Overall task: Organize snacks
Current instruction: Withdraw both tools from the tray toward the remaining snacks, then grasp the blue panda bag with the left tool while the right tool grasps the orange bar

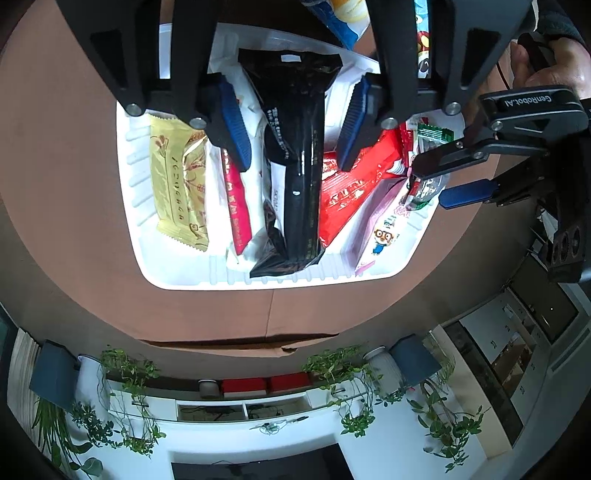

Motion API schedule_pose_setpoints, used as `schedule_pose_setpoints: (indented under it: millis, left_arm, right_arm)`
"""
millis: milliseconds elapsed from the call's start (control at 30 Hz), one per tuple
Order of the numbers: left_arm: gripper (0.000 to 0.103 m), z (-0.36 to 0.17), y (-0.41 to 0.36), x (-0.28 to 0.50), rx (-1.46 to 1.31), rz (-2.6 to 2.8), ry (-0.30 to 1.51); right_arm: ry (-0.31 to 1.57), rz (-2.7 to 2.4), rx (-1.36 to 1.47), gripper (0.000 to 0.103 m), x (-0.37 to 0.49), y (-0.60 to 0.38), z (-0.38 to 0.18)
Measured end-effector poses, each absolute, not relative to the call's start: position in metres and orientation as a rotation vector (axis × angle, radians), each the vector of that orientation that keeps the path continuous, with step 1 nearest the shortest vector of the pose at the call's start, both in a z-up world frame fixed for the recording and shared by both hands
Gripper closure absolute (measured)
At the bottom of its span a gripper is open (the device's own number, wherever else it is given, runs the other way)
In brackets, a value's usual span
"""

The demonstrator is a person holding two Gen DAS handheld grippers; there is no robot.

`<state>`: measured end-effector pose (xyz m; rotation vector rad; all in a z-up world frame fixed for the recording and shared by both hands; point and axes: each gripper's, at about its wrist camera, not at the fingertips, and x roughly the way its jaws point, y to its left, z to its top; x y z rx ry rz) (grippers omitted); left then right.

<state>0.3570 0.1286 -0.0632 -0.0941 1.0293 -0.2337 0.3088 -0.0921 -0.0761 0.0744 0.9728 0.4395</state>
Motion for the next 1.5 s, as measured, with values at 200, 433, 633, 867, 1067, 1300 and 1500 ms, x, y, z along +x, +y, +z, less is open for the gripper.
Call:
schedule_pose_setpoints:
  millis: [200, 433, 633, 867, 1067, 1300, 1500]
  left_arm:
    - [0.014, -0.049, 0.129, 0.337, -0.113, -0.232, 0.981]
    - [0.0, -0.028, 0.123, 0.299, -0.085, -0.237, 0.905]
    - [0.0, -0.025, 0.11, 0.247, -0.057, -0.258, 0.885]
    - [0.0, -0.042, 0.099, 0.201, -0.127, -0.187, 0.899]
    - [0.0, -0.063, 0.079, 0.207, -0.078, -0.148, 1.015]
    - [0.0, -0.078, 0.072, 0.236, -0.015, -0.089, 1.101]
    - [0.0, -0.082, 0.072, 0.253, -0.017, -0.05, 1.126]
  right_arm:
    - [0.927, 0.44, 0.103, 0.03, 0.298, -0.097, -0.065]
    - [0.853, 0.421, 0.154, 0.019, 0.271, -0.119, -0.044]
    - [0.801, 0.411, 0.217, 0.016, 0.226, -0.158, -0.034]
    - [0.791, 0.349, 0.213, 0.014, 0.163, -0.189, -0.049]
    - [0.814, 0.307, 0.195, 0.014, 0.119, -0.199, -0.074]
    - [0.847, 0.282, 0.203, 0.014, 0.115, -0.208, -0.085]
    - [0.859, 0.285, 0.192, 0.014, 0.117, -0.208, -0.088]
